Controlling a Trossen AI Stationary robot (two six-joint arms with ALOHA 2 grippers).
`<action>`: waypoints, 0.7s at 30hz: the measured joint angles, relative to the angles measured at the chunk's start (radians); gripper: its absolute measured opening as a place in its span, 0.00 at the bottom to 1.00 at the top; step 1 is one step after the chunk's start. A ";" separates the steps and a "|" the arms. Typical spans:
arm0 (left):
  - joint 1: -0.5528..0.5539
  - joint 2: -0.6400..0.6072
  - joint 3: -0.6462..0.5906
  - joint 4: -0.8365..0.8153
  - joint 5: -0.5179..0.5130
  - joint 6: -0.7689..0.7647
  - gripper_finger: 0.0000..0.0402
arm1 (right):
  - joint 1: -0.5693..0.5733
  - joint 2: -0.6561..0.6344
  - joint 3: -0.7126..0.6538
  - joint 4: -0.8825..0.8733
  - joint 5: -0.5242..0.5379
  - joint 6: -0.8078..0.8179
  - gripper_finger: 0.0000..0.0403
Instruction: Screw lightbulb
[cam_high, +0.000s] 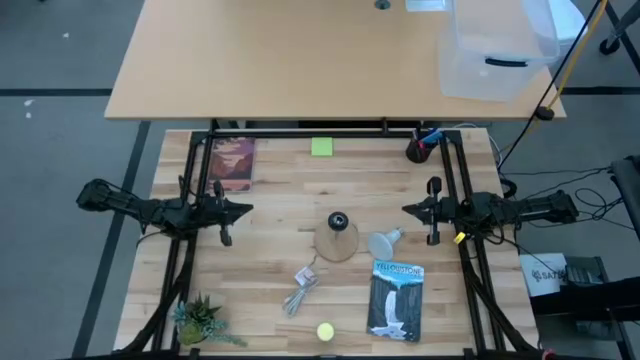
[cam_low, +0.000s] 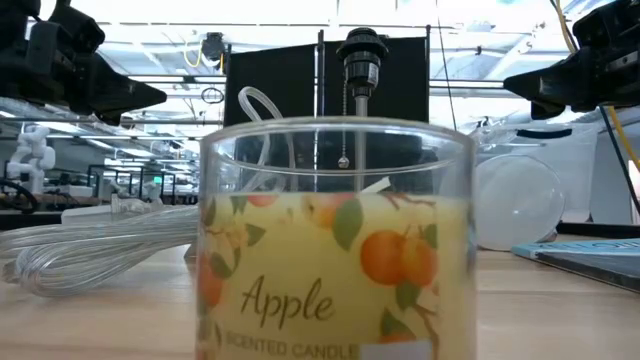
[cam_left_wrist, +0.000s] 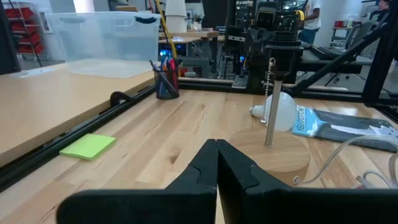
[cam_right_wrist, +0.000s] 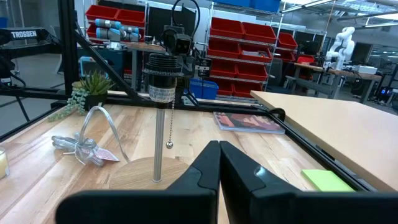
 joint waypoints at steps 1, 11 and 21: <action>0.000 0.000 0.000 0.000 0.000 0.000 0.00 | 0.000 0.000 0.000 0.000 0.000 0.000 0.01; 0.000 0.000 0.000 0.000 0.000 0.000 0.00 | 0.000 0.000 0.000 0.000 0.000 0.000 0.01; 0.000 0.000 0.000 0.000 0.000 0.019 0.00 | 0.000 0.000 0.000 0.000 0.000 0.000 0.01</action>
